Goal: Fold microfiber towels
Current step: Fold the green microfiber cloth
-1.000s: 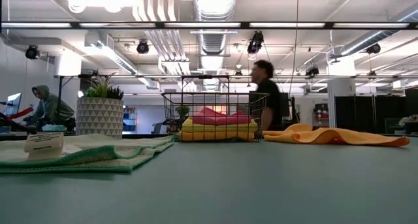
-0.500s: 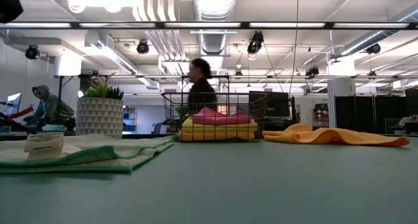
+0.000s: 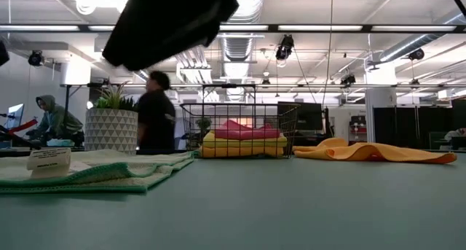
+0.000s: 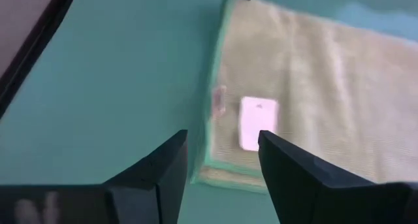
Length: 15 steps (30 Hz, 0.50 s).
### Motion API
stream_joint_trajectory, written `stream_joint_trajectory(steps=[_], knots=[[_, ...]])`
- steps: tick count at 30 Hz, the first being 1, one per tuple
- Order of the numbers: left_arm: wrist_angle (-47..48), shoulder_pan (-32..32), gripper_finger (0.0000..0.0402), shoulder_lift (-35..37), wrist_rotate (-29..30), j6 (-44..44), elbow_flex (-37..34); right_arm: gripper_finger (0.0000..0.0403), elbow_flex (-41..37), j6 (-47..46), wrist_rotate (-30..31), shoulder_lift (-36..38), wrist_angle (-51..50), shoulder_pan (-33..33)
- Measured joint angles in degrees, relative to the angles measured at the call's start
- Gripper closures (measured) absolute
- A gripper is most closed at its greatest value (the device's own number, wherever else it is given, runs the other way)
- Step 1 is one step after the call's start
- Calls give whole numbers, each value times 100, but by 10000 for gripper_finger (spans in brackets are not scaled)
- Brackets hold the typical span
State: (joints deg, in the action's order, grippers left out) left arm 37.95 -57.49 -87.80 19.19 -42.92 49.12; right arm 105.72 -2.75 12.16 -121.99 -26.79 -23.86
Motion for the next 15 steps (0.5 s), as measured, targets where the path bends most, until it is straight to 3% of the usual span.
stream_joint_trajectory(steps=[5, 15], knots=[[3, 15, 236, -450, 23, -28, 60, 225, 415, 183, -111, -418, -9, 16], [54, 29, 241, -626, 77, -438, 33, 225, 1085, 130, -171, -1219, -700, 92]])
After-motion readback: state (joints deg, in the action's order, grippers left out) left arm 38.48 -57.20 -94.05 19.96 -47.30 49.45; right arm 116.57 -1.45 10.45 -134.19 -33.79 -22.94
